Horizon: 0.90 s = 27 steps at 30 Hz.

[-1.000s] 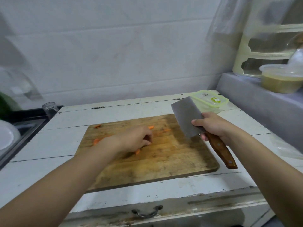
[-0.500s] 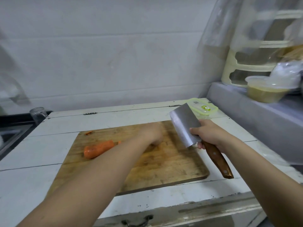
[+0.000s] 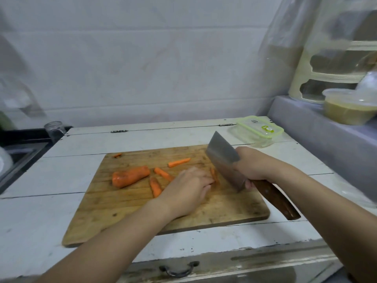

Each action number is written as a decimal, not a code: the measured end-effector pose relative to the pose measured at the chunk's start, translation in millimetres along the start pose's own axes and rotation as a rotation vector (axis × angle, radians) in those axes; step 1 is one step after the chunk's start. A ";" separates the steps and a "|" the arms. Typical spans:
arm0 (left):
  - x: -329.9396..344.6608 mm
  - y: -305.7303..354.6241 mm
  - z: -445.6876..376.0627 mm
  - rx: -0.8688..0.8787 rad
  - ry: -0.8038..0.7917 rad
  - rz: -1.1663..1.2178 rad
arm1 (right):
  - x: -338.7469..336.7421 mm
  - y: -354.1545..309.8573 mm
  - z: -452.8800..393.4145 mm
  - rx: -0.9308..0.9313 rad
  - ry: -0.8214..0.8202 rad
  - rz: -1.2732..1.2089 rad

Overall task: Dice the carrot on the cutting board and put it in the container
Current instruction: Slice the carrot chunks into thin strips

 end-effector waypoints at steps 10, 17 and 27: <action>0.5 -0.6 2.1 -0.035 -0.046 -0.002 | 3.5 -1.8 -12.4 -0.100 0.024 0.149; 1.2 -0.6 1.2 -0.031 -0.051 0.010 | -2.0 1.8 -4.3 -0.111 0.106 0.274; 2.8 0.1 2.3 -0.019 0.000 0.010 | 9.4 -11.8 9.5 -0.120 0.100 0.419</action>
Point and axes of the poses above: each hand's wrist, its own z-axis away from the middle knuckle, its own x-axis out of the palm, y = z × x, the point moved 2 cm from there along -z, towards the middle knuckle, and after that the axes turned 4 degrees about z, right-handed, at the moved point
